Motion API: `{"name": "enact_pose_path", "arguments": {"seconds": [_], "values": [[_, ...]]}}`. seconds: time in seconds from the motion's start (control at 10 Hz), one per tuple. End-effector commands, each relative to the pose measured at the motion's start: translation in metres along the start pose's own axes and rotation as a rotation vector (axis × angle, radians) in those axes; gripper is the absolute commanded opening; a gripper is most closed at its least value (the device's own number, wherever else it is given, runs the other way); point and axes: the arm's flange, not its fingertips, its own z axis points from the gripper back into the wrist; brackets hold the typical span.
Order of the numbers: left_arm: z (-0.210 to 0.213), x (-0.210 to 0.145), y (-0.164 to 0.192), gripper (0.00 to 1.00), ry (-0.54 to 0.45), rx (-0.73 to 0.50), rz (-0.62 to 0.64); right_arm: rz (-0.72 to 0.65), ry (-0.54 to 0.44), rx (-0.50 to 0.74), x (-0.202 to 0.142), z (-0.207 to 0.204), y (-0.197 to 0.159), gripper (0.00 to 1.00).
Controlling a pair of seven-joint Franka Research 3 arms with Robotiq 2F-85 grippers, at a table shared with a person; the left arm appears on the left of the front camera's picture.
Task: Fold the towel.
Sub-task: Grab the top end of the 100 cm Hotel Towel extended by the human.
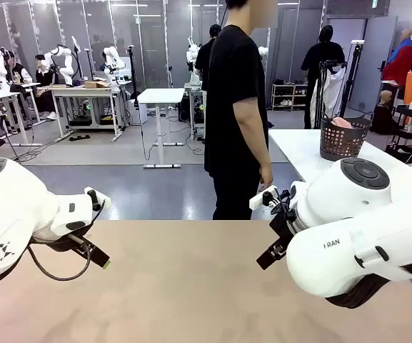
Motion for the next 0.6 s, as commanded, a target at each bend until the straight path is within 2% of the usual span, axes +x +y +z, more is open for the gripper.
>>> {"name": "enact_pose_path", "arguments": {"seconds": [0.0, 0.5], "values": [[0.0000, 0.0001, -0.0002, 1.00, 0.000, 0.000, 0.000, 0.000, 0.000, 0.000, 0.0000, 0.0000, 0.0000, 1.00], [0.0000, 0.0001, -0.0002, 1.00, 0.000, 0.000, 0.000, 0.000, 0.000, 0.000, 0.0000, 0.0000, 0.0000, 1.00]]}}
